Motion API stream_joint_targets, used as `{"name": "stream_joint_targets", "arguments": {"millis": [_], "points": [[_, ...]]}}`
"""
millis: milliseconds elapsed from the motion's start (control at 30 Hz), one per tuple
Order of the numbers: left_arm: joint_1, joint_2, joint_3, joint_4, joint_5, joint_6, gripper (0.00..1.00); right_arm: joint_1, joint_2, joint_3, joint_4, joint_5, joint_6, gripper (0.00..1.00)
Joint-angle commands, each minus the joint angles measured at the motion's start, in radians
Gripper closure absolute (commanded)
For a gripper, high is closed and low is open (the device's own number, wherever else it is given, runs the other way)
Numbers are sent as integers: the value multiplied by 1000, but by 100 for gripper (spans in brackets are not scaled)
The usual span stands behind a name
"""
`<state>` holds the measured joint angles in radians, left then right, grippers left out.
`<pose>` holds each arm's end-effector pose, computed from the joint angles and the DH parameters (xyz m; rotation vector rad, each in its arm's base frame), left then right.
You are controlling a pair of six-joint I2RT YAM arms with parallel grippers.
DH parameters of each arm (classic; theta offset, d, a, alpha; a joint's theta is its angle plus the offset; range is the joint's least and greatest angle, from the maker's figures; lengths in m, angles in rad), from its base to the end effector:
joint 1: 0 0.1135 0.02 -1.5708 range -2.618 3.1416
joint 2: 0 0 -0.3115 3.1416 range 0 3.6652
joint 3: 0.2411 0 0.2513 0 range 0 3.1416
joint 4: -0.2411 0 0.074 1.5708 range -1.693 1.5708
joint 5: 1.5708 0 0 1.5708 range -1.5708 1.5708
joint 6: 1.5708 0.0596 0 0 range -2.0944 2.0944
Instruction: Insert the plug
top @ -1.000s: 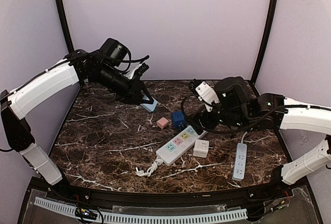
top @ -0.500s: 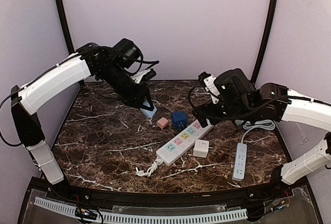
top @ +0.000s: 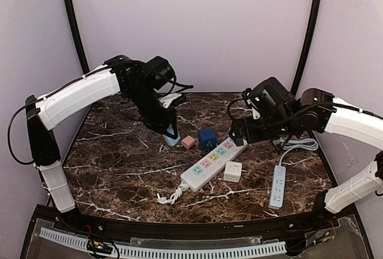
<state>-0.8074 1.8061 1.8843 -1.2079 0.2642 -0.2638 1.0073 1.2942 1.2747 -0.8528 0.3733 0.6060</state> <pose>0.2566 -0.2906 0.3764 0.8395 2.6987 -0.6461 0.1591 0.2110 0.3692 -0.3142 2.3667 0.3150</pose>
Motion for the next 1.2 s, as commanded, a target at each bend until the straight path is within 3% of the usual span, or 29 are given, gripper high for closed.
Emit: {"name": "stream_joint_targets", "arguments": {"millis": [0,167,467,1167], "points": [[-71,70,38,26,-31,34,99,-9,-62,-50,-50,-39,83,1],[-113,165,137,-4,-71,106,99,-17,-111,-75,-94,-55,136,1],[-141,255,111,93,-83,144,99,-16,-183,-75,-243,13,241,1],[-185,410,188,85,-145,155,99,-16,-240,-86,-293,4,193,1]]}}
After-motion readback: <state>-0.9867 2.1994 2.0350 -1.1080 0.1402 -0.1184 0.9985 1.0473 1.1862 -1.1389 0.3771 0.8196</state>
